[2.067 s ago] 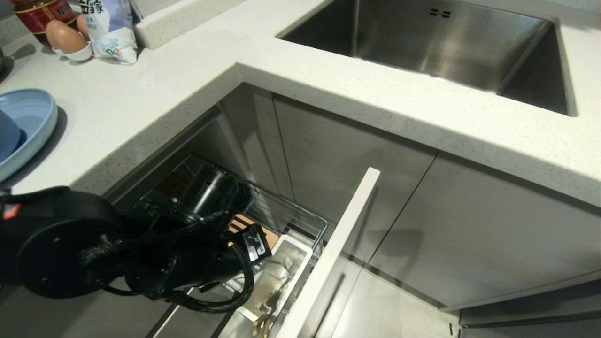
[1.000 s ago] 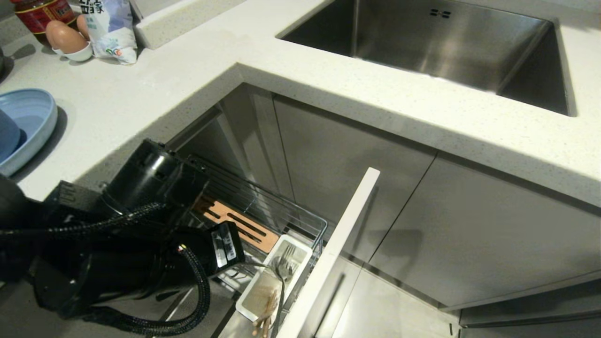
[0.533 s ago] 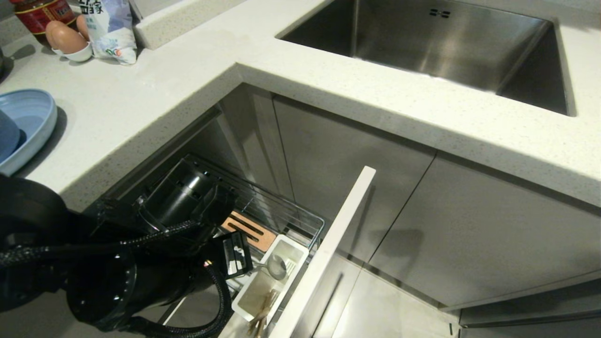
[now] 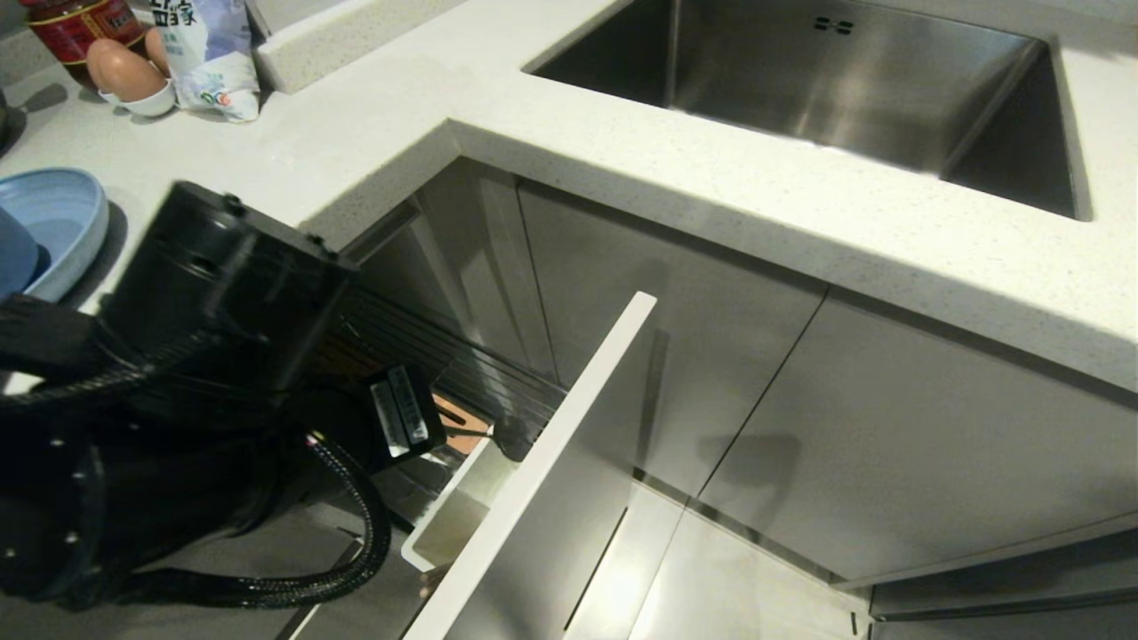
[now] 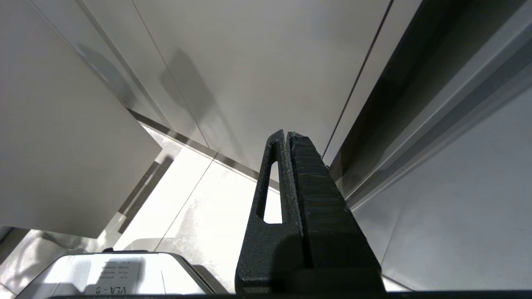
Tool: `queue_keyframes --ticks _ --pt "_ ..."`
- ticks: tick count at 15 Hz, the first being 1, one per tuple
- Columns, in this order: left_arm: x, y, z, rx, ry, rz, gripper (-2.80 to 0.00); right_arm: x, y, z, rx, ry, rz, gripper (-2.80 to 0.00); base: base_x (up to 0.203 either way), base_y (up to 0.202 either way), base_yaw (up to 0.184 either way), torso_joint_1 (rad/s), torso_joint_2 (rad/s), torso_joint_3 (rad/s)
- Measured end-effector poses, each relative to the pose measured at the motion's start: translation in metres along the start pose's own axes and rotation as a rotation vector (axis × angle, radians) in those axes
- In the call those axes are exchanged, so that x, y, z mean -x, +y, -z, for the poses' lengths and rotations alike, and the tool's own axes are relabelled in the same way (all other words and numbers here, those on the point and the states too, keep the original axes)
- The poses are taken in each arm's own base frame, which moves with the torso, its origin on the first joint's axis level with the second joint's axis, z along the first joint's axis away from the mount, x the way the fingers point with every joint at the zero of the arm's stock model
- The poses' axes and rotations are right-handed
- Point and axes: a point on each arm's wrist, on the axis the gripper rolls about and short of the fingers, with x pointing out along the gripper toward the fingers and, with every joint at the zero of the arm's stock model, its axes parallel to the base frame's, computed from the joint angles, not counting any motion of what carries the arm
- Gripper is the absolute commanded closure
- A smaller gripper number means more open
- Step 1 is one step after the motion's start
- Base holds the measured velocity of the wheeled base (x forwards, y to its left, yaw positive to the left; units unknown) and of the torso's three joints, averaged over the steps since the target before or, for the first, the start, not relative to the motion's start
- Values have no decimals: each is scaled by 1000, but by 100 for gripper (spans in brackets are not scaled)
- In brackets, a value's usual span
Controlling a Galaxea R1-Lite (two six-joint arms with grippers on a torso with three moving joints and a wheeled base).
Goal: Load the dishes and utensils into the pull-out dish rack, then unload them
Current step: Take the spoon out of the cupboard
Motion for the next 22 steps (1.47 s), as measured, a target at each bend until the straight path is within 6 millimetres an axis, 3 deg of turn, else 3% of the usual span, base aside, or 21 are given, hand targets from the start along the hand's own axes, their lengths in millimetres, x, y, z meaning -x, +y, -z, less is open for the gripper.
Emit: queue_keyframes --ticks 7,13,17,22 --pt "74 10 -54 153 -210 194 0 0 0 0 0 0 0 0 0 0 0 0 0 0" --pt "155 50 -107 316 -440 352 0 0 0 0 0 0 0 0 0 0 0 0 0 0" --pt "185 79 -126 418 -643 240 0 0 0 0 0 0 0 0 0 0 0 0 0 0" --pt "212 103 -129 509 -904 -32 0 0 0 0 0 0 0 0 0 0 0 0 0 0"
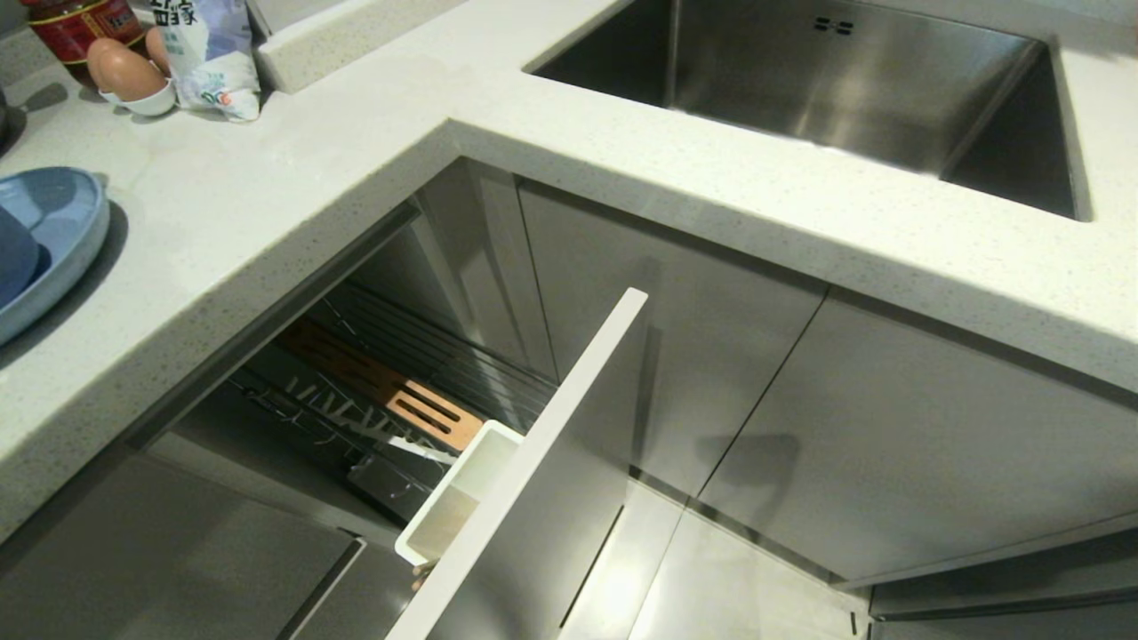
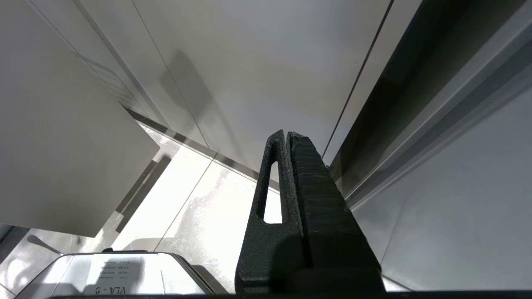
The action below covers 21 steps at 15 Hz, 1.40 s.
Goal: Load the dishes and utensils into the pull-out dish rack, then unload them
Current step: Take the spoon out of the cupboard
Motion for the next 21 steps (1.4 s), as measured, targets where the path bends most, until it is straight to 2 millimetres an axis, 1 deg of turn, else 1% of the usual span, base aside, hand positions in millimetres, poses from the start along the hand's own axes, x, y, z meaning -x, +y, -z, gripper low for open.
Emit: queue_keyframes --ticks 3,5,8,11,14,18,21 --pt "10 7 -8 -47 -160 -133 0 0 0 0 0 0 0 0 0 0 0 0 0 0" --pt "14 9 -9 -84 -265 -226 0 0 0 0 0 0 0 0 0 0 0 0 0 0" --pt "14 15 -6 -139 -364 -346 0 0 0 0 0 0 0 0 0 0 0 0 0 0" --pt "8 31 5 -169 -328 -419 0 0 0 0 0 0 0 0 0 0 0 0 0 0" --pt "7 45 15 -176 -308 -484 0 0 0 0 0 0 0 0 0 0 0 0 0 0" --pt "6 59 25 -177 -289 -539 0 0 0 0 0 0 0 0 0 0 0 0 0 0" --pt "1 72 33 -178 -294 -555 0 0 0 0 0 0 0 0 0 0 0 0 0 0"
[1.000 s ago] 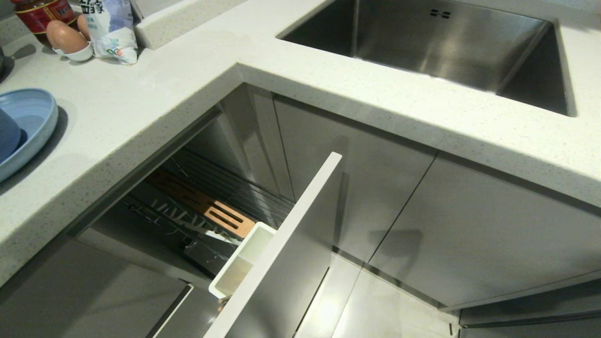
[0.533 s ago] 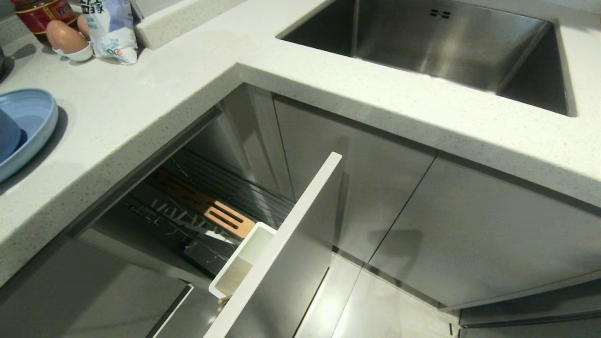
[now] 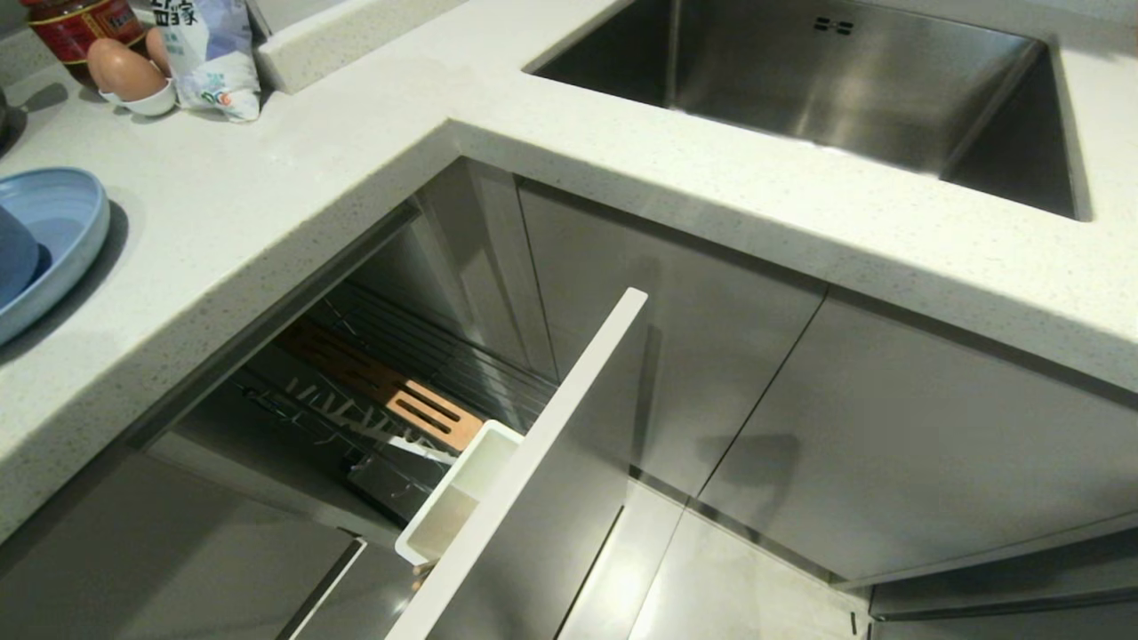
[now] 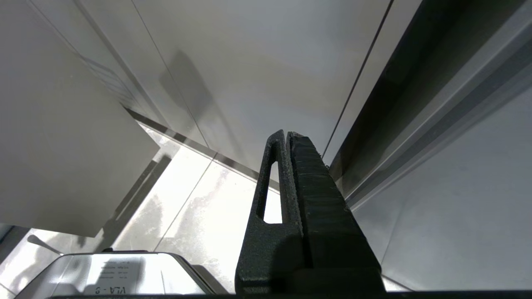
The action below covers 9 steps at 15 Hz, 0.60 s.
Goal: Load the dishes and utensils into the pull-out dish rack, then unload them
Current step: Take the spoon out of the cupboard
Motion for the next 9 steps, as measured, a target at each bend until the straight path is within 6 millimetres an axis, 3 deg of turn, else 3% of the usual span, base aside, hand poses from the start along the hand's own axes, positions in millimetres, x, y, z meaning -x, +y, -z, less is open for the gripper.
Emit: queue_keyframes --ticks 5,9 --pt "-12 17 24 15 -56 19 0 0 0 0 0 0 0 0 0 0 0 0 0 0" --pt "-10 35 43 37 -130 69 0 0 0 0 0 0 0 0 0 0 0 0 0 0"
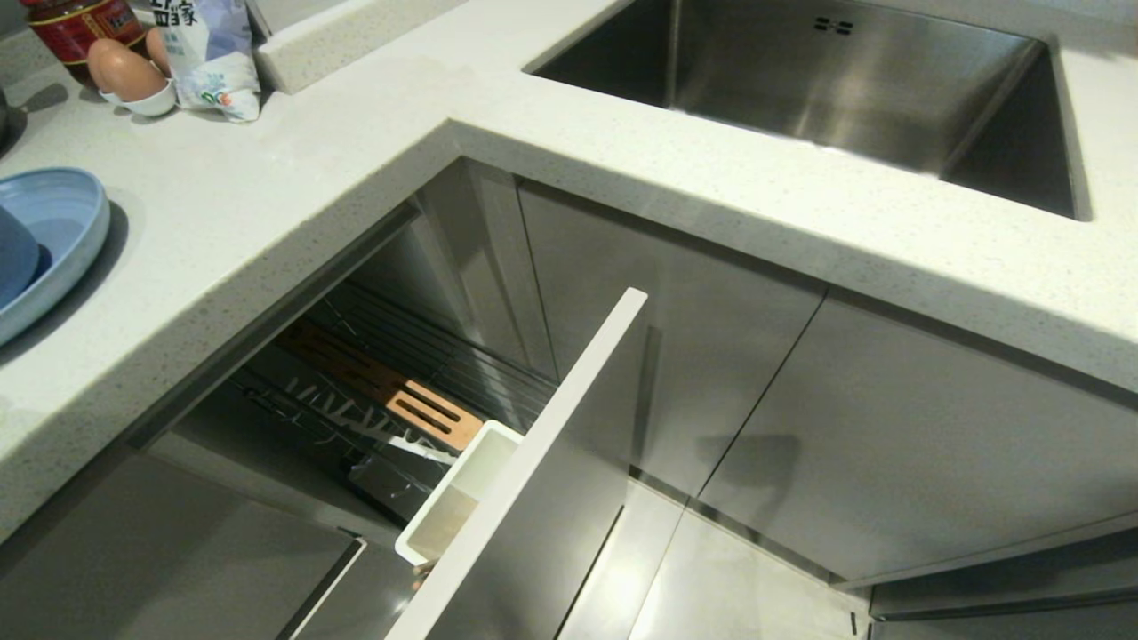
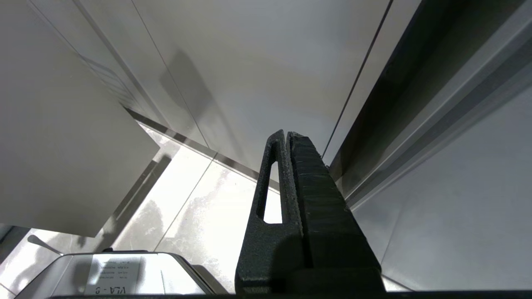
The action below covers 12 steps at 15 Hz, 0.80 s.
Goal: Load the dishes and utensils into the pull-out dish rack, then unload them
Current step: Take the spoon out of the cupboard
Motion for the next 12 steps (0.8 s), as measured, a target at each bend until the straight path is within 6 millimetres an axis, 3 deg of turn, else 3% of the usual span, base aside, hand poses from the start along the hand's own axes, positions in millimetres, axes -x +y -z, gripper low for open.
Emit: queue_keyframes --ticks 5,12 --pt "6 19 20 -2 7 5 0 0 0 0 0 0 0 0 0 0 0 0 0 0" --pt "2 25 31 -12 80 20 0 0 0 0 0 0 0 0 0 0 0 0 0 0"
